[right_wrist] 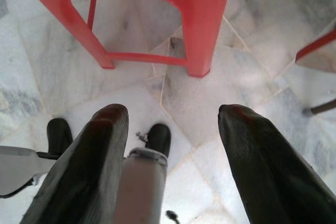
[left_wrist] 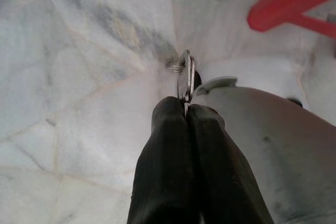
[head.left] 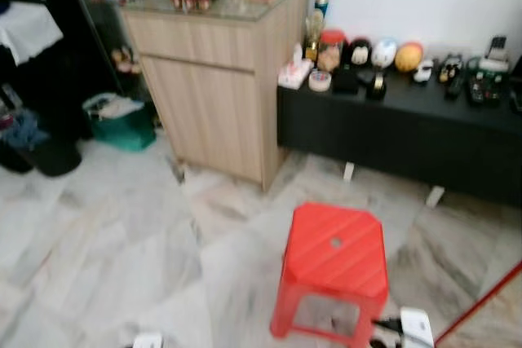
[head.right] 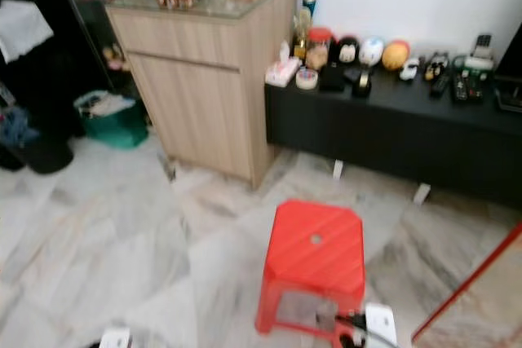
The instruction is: Hang keys on a hook
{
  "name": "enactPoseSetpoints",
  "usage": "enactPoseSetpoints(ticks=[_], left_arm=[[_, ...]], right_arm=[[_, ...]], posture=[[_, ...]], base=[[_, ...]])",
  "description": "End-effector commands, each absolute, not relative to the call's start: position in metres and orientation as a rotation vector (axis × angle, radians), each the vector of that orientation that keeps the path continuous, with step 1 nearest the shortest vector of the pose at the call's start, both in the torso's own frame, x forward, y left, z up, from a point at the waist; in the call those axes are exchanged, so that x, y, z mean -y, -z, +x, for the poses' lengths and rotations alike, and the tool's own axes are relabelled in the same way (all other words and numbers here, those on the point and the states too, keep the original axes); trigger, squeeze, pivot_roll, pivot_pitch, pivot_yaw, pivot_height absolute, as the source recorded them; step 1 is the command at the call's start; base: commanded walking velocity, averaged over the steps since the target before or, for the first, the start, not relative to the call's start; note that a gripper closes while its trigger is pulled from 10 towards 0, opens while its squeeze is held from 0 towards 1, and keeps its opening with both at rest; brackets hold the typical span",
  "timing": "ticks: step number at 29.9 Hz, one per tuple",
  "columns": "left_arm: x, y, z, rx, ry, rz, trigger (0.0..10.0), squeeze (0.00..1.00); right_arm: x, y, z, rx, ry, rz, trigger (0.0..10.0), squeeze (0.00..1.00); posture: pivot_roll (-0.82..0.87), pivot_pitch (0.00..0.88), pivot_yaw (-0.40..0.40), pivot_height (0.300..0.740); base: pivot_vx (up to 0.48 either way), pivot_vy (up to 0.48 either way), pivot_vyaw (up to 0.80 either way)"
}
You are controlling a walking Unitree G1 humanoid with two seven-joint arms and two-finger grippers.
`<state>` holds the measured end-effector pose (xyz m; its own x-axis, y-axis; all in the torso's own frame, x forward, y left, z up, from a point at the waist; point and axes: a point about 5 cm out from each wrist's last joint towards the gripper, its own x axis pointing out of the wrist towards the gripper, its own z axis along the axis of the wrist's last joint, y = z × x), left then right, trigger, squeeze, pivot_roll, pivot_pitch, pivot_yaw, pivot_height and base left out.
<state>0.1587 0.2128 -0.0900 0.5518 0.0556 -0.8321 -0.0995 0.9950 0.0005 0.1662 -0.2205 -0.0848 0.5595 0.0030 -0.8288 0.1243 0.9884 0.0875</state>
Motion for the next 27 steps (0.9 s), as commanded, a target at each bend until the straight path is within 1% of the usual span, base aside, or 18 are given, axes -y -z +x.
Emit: enactPoseSetpoints(ticks=[1, 12, 22, 27], left_arm=[[-0.211, 0.091, 0.159, -0.995, -0.089, -0.039, 10.0, 0.00], [-0.215, 0.089, 0.161, -0.993, -0.100, -0.032, 10.0, 0.00], [-0.230, 0.087, 0.159, -0.991, -0.132, 0.002, 10.0, 0.00], [-0.237, 0.090, 0.144, -0.996, -0.152, 0.003, 10.0, 0.00]], right_arm=[[0.222, 0.085, 0.165, -0.981, 0.076, 0.139, 10.0, 0.00], [0.217, 0.085, 0.167, -0.983, 0.066, 0.141, 10.0, 0.00], [0.204, 0.088, 0.167, -0.994, 0.043, 0.153, 10.0, 0.00], [0.196, 0.091, 0.164, -1.015, 0.021, 0.141, 10.0, 0.00]], posture=[[-0.04, 0.000, -0.002, 0.740], [-0.02, 0.000, -0.002, 0.740], [0.03, 0.000, 0.001, 0.740], [0.06, 0.000, -0.015, 0.740]], base=[[-0.270, 0.000, 0.00], [-0.266, 0.000, 0.00], [0.000, 0.000, 0.00], [0.000, 0.000, 0.00]])
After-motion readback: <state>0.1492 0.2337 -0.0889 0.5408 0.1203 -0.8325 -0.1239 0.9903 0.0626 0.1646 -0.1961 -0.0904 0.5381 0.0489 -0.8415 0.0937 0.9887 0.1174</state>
